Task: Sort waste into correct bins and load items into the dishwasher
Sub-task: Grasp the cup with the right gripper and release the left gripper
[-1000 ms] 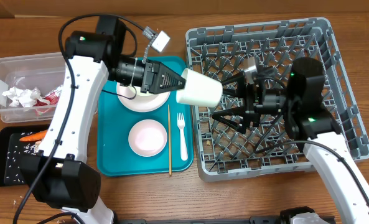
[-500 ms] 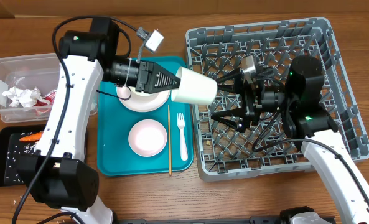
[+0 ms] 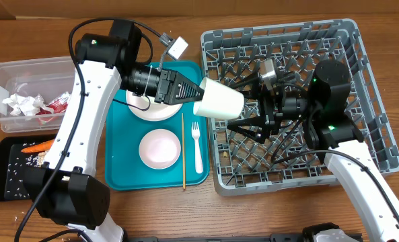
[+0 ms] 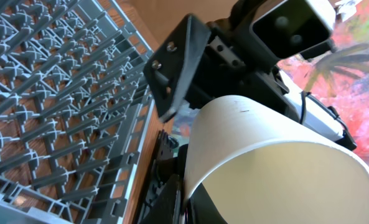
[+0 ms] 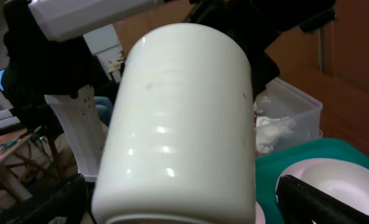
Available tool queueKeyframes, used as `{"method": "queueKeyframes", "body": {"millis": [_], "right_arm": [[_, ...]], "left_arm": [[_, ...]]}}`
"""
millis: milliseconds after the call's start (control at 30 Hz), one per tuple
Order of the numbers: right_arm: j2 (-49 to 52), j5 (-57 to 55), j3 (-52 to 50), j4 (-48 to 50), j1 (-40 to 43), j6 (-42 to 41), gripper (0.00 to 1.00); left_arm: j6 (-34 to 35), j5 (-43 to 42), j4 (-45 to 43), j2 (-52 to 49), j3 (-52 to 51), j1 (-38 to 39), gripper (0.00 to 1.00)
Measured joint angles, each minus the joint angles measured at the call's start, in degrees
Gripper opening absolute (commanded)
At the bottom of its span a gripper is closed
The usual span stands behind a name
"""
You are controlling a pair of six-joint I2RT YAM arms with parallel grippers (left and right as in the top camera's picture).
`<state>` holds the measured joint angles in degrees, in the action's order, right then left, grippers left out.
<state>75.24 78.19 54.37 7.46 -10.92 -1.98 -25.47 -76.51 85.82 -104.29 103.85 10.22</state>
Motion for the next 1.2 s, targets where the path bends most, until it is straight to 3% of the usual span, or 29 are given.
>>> {"method": "queueKeyframes", "body": {"millis": [167,867,1200], "right_arm": [[0.07,0.92,0.07,5.68,0.00,-4.59,0.99],[0.07,1.07,0.07,5.31,0.00,-7.04,0.88],[0.07,1.11,0.07,5.38,0.00,-7.04,0.70]], "left_arm": [[0.00,0.68,0.15,0.00,0.00,0.00,0.04],[0.00,0.68,-0.79,0.00,0.00,1.46,0.04],[0.00,0.68,-1.64,0.00,0.00,1.81,0.04]]}}
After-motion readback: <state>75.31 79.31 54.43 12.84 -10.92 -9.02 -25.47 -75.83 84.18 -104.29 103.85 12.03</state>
